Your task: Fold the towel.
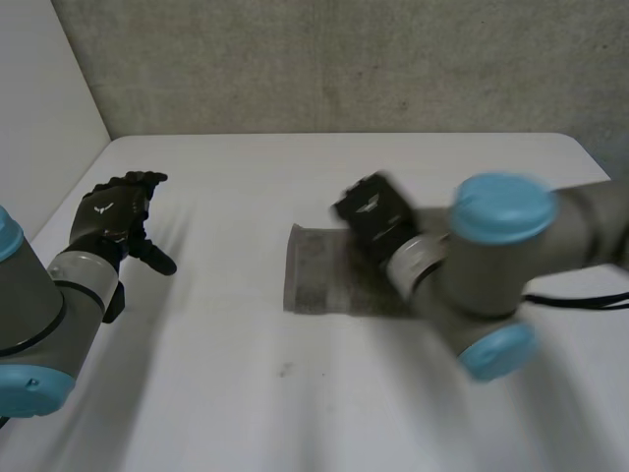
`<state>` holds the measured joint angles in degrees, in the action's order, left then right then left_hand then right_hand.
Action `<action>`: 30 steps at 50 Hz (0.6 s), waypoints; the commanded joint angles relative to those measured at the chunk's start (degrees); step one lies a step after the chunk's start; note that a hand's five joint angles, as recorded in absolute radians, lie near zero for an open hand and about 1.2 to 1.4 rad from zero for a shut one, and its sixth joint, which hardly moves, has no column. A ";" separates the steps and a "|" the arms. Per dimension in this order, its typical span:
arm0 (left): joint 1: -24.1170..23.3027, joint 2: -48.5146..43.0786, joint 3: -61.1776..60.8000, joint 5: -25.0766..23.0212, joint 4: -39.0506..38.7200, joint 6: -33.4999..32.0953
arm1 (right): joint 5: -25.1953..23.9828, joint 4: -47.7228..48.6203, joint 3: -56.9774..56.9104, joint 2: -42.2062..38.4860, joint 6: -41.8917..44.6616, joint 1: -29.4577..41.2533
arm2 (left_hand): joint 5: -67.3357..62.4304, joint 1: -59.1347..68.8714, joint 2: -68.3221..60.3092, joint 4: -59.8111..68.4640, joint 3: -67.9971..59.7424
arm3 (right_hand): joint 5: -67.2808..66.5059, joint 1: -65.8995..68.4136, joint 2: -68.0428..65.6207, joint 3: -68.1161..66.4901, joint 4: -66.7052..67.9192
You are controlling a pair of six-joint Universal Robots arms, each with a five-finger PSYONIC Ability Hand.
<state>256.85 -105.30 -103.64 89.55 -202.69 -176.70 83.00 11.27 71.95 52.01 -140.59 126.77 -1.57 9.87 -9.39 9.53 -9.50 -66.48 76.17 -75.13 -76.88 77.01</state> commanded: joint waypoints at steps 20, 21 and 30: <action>-0.65 -0.79 -0.51 0.01 -1.13 -0.84 | -2.05 1.21 10.21 9.41 -16.19 -3.79 | 1.57 0.13 -0.61 0.47 -0.50 | 66.48 -66.17 65.13 66.88 -67.01; -0.74 -0.79 -0.51 0.01 -1.13 -0.84 | -2.05 1.21 10.23 9.43 -16.21 -3.81 | 1.57 0.13 -0.61 0.47 -0.50 | 66.48 -66.17 65.13 66.88 -67.01; -2.06 -0.09 -0.95 -0.25 -1.04 -0.93 | -8.28 2.26 24.53 14.61 -19.99 -19.61 | 1.57 0.13 -0.61 0.47 -0.50 | 66.48 -66.17 65.13 66.88 -67.01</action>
<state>255.94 -105.77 -104.35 89.49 -203.76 -177.55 79.11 12.56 88.40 65.11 -160.26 116.70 -1.56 9.87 -9.40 9.53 -9.49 -3.24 13.22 -14.33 -13.89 14.76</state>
